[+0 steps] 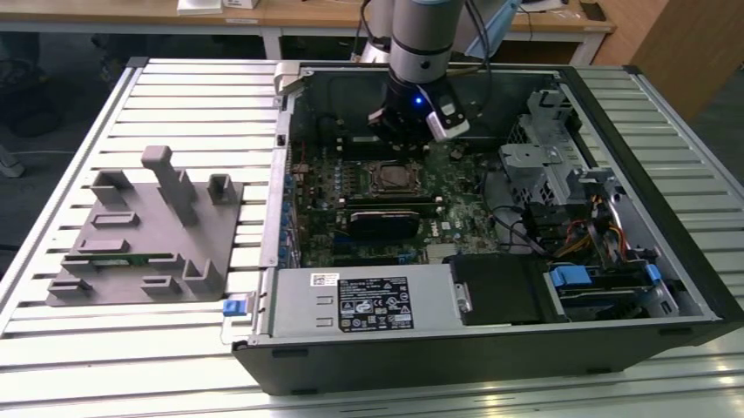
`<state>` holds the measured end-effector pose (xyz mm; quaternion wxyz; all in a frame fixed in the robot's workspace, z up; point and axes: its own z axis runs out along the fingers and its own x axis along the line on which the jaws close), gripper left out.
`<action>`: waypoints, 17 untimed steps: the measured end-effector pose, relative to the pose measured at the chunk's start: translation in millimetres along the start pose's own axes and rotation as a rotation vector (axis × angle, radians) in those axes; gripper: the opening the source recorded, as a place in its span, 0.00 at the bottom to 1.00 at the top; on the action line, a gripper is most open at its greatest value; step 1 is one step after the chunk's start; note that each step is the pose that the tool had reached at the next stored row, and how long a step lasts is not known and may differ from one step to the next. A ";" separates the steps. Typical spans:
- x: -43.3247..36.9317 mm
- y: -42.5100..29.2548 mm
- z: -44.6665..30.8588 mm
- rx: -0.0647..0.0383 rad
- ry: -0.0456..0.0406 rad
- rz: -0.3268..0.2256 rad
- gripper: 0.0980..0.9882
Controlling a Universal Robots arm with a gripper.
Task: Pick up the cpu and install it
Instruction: 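Install the first cpu locking lever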
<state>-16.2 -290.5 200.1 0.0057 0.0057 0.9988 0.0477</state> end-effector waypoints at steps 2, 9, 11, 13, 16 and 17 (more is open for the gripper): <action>0.0 0.1 -1.7 0.000 0.0001 0.000 0.01; -0.2 0.2 -1.6 0.004 0.0001 0.000 0.01; -0.3 0.1 -0.8 0.008 0.0000 0.000 0.01; -0.3 0.0 0.2 0.012 0.0000 0.000 0.01; -0.5 -0.3 1.2 0.020 0.0002 0.000 0.01; -0.6 -0.3 1.8 0.021 0.0000 0.000 0.01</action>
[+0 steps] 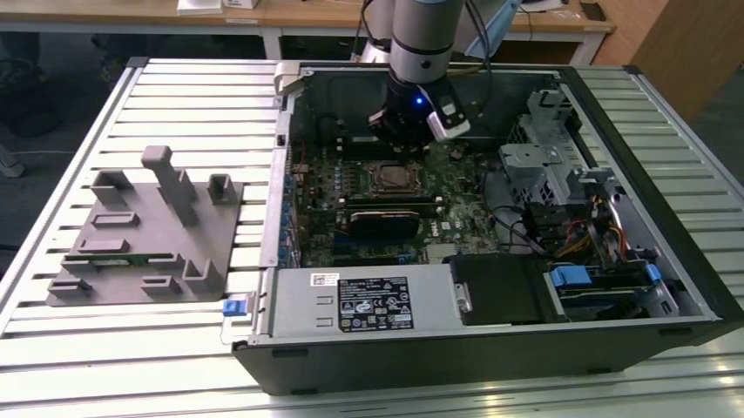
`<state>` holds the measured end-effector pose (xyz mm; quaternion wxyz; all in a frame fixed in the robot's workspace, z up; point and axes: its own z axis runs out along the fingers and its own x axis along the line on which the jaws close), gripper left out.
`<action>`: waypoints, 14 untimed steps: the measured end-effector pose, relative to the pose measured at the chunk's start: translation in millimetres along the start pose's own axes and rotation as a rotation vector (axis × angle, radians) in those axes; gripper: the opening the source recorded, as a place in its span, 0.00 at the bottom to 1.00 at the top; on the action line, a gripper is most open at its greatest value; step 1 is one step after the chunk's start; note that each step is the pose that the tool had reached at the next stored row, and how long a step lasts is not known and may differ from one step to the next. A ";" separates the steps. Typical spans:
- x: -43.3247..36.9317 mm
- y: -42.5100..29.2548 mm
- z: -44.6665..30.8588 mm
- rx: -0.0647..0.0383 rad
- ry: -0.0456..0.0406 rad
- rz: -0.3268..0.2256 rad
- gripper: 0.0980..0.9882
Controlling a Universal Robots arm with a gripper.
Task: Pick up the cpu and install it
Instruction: 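Install the first cpu locking lever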
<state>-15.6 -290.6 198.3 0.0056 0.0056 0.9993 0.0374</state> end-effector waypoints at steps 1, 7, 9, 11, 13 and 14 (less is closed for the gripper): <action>-0.2 0.2 0.7 0.000 -0.0003 0.000 0.01; -0.8 0.1 1.5 0.003 0.0006 0.000 0.01; -1.0 0.5 1.5 0.002 0.0008 0.000 0.01; -1.1 0.8 1.5 -0.001 0.0005 0.000 0.01; -1.2 1.1 -0.3 -0.002 0.0002 0.000 0.01; -1.2 1.2 -2.3 -0.001 0.0006 0.000 0.01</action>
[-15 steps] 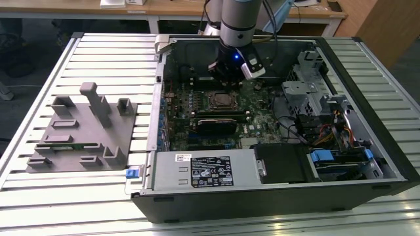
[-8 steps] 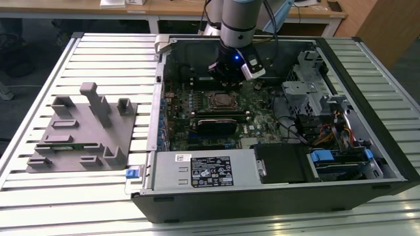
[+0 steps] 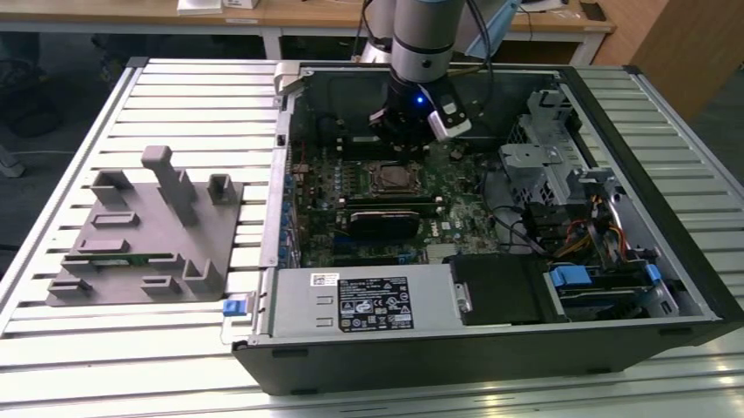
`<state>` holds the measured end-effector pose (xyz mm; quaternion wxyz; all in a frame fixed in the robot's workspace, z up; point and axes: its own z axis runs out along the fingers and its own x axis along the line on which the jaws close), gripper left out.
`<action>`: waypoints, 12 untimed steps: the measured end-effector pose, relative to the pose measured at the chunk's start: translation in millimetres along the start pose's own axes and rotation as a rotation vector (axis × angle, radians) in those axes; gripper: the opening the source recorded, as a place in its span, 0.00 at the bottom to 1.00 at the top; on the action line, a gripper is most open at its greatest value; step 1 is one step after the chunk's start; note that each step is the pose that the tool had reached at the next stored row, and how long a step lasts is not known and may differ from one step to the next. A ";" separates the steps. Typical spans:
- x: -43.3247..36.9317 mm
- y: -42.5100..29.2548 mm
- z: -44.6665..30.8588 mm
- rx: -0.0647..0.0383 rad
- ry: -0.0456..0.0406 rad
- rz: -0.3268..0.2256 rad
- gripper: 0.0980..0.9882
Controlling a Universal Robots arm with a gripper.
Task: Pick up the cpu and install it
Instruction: 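Install the first cpu locking lever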
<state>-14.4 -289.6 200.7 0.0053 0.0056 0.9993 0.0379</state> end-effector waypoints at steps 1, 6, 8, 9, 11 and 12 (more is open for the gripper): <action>0.1 0.1 -2.2 0.000 0.0003 0.000 0.01; 0.0 0.1 -7.2 0.000 0.0003 0.000 0.01; 0.0 -0.2 -7.2 0.001 0.0004 0.000 0.01; 0.0 -0.4 -7.3 0.001 0.0005 0.000 0.01; 0.0 -0.9 -7.3 0.001 0.0004 0.000 0.01; -0.1 -1.0 -7.3 0.001 0.0004 0.000 0.01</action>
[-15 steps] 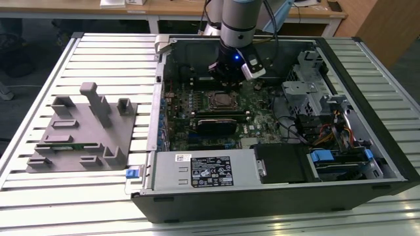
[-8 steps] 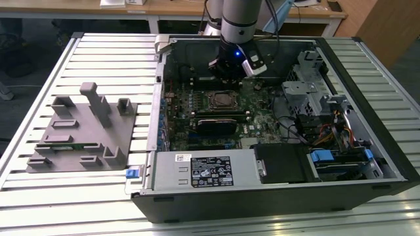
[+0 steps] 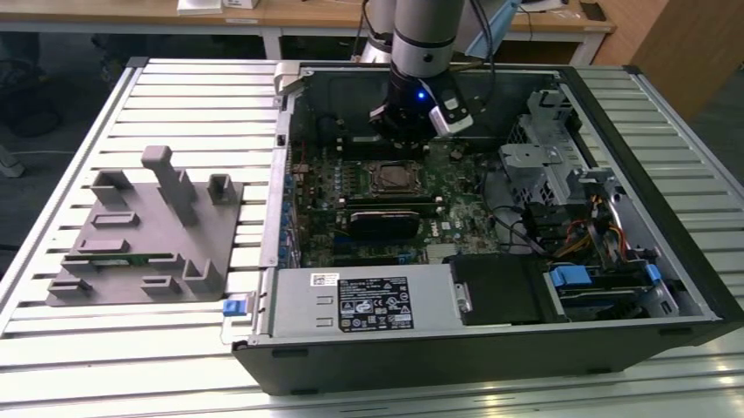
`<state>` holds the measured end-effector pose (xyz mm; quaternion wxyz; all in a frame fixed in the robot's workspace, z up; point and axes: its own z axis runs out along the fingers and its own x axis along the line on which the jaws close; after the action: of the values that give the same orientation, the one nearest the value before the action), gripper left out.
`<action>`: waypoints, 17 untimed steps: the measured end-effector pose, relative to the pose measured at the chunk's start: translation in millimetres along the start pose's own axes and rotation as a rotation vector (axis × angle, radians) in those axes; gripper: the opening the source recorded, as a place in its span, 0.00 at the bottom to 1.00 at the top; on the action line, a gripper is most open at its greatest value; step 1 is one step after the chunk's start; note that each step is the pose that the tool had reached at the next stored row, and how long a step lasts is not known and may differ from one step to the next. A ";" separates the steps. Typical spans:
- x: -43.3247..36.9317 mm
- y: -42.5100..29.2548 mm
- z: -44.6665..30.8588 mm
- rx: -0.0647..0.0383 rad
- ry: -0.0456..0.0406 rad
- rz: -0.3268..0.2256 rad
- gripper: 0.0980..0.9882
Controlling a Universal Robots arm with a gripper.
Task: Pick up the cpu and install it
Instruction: 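Install the first cpu locking lever, then install the second cpu locking lever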
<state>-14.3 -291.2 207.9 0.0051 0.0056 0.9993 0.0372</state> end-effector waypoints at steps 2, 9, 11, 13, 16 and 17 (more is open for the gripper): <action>0.0 -0.6 -0.1 0.000 0.0001 0.000 0.01; 0.0 -2.1 -0.1 0.000 0.0001 0.000 0.01; 0.0 -2.5 -0.1 0.000 0.0000 0.000 0.01; 0.0 -3.2 -0.2 0.000 0.0001 0.000 0.01; -0.1 -4.5 -0.2 0.000 0.0000 0.000 0.01; -0.1 -5.1 -0.3 0.000 0.0001 0.000 0.01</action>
<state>-14.3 -296.3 207.8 0.0051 0.0057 0.9993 0.0371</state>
